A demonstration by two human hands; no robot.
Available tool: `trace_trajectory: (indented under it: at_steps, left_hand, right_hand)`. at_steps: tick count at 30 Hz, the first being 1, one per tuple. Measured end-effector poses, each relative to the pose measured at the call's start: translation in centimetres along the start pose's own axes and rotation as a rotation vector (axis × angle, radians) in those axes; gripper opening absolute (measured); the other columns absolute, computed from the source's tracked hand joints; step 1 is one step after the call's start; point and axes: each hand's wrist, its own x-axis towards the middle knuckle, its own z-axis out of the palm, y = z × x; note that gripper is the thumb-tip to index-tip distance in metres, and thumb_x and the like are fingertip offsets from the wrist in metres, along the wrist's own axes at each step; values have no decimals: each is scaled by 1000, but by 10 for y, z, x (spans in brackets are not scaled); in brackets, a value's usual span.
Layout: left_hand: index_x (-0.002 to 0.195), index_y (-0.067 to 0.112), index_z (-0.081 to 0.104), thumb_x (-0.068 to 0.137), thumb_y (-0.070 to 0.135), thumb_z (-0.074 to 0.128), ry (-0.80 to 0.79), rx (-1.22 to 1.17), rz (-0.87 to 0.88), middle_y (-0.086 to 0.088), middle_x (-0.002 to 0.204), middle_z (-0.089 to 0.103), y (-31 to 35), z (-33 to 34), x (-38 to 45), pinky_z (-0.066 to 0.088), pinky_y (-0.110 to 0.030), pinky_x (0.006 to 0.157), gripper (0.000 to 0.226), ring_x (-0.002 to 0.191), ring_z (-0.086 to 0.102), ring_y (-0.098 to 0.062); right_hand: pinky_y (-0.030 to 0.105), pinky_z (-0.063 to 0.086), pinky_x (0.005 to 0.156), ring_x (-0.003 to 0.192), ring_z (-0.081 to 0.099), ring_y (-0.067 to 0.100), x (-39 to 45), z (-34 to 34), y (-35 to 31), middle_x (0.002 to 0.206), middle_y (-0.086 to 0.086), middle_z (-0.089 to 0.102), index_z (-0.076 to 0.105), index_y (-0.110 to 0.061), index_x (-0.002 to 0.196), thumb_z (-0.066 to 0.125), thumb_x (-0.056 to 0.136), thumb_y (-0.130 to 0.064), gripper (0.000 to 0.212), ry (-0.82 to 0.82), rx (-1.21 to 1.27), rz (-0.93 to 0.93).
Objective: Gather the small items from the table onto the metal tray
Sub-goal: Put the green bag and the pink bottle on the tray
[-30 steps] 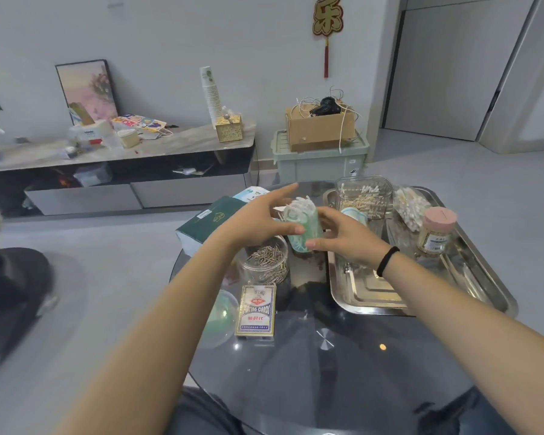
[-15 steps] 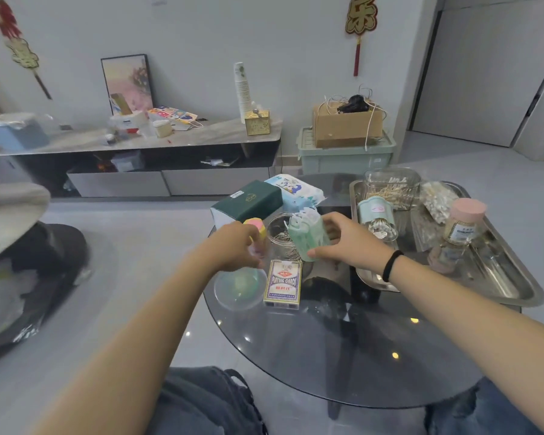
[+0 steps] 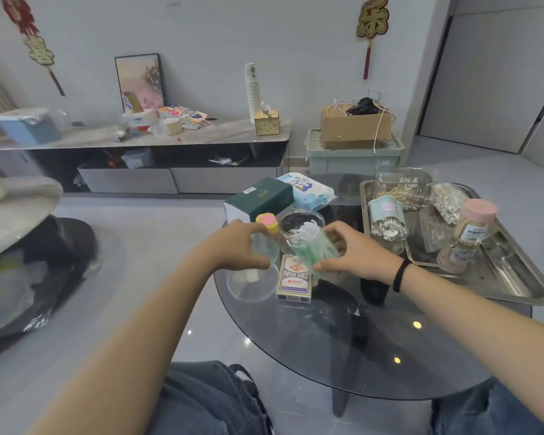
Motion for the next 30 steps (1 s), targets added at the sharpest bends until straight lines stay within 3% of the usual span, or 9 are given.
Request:
trace_trajectory:
  at_steps: [5, 10, 13, 16, 19, 21, 24, 27, 30]
  left_hand:
    - [129, 41, 48, 71, 24, 73, 121, -196, 157, 0, 118, 40, 14, -7, 1, 44, -25, 91, 65, 102, 51, -16]
    - [137, 22, 41, 72, 23, 78, 138, -234, 225, 8, 120, 38, 26, -5, 11, 41, -20, 88, 75, 105, 45, -10]
    - [126, 22, 50, 67, 26, 81, 77, -387, 206, 5, 125, 45, 29, -3, 19, 52, -30, 93, 66, 113, 52, -13]
    - [116, 26, 55, 66, 25, 80, -10, -594, 192, -2, 118, 60, 30, 1, 25, 58, -44, 83, 56, 102, 65, -20]
    - [116, 30, 54, 67, 27, 76, -46, -694, 225, -1, 106, 65, 35, 7, 27, 55, -32, 64, 54, 86, 66, -19]
    - [120, 29, 52, 65, 32, 75, -53, -674, 246, 0, 110, 65, 38, 12, 29, 56, -26, 69, 60, 97, 65, -16]
    - [125, 30, 50, 66, 37, 73, -86, -637, 258, 1, 117, 63, 39, 16, 32, 56, -35, 88, 64, 107, 64, -14]
    - [128, 32, 48, 77, 23, 74, -117, -667, 258, 0, 119, 62, 37, 15, 36, 56, -29, 83, 59, 108, 64, -15]
    - [135, 27, 45, 81, 13, 71, -178, -748, 254, -2, 124, 62, 35, 15, 38, 55, -27, 85, 61, 111, 64, -16]
  right_hand:
    - [41, 49, 96, 107, 61, 15, -2, -5, 0, 117, -3, 59, 46, -28, 112, 84, 61, -31, 64, 66, 156, -75]
    - [33, 48, 94, 107, 58, 12, -5, -11, 0, 117, -7, 58, 45, -25, 120, 81, 67, -27, 64, 112, 50, -115]
    - [28, 46, 92, 107, 57, 10, -8, -13, 0, 114, -10, 58, 45, -25, 124, 80, 69, -24, 65, 104, -23, -151]
    - [29, 45, 94, 110, 56, 10, -8, -14, 3, 118, -9, 58, 46, -25, 125, 80, 69, -22, 66, 105, -31, -187]
    - [35, 46, 96, 110, 55, 10, -6, -15, 7, 121, -6, 57, 47, -27, 126, 79, 69, -24, 66, 117, -47, -229]
    - [36, 45, 97, 112, 53, 10, -5, -16, 10, 123, -5, 55, 47, -29, 128, 78, 69, -26, 67, 128, -71, -248]
    - [36, 42, 101, 118, 50, 10, -4, -16, 14, 129, -5, 52, 45, -30, 133, 78, 70, -29, 71, 119, -63, -246]
    - [29, 38, 105, 123, 47, 6, -5, -19, 14, 134, -10, 50, 44, -37, 133, 77, 71, -31, 70, 84, 3, -244]
    - [20, 37, 101, 118, 49, 3, -7, -28, 10, 127, -18, 52, 42, -43, 126, 77, 72, -26, 66, 63, 15, -230]
